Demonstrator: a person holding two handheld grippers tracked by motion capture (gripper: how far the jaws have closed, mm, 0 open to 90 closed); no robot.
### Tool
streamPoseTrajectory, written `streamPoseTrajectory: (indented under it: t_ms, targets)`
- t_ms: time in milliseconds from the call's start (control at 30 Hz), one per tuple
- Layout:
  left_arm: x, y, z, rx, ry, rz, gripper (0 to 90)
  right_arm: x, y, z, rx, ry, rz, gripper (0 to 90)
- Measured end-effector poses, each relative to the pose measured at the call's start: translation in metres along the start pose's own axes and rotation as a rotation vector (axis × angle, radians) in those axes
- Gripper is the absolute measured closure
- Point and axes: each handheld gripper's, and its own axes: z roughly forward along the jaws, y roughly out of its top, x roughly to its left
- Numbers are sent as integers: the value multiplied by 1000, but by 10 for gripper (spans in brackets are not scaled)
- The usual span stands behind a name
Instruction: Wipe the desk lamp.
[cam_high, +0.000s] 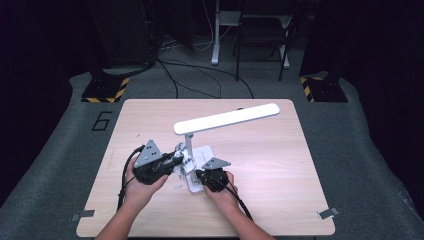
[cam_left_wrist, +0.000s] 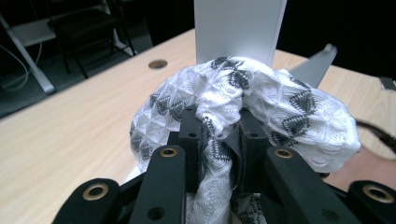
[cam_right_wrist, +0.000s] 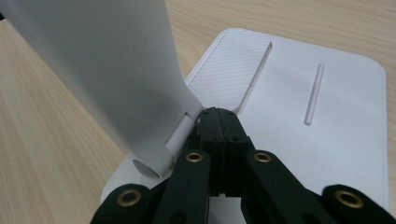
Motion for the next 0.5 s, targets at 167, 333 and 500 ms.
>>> streamPoseTrajectory:
  t_ms: [167,333,500]
  targets:
    - [0,-21,10,9,1,-29,761,1,0,0,-6,-5,-4,900]
    - [3,-31,14,33,-14,-54,761,2,-1,0,-4,-7,1,900]
    - [1,-19,7,15,-12,-47,761,1,-1,0,-12,-11,-9,900]
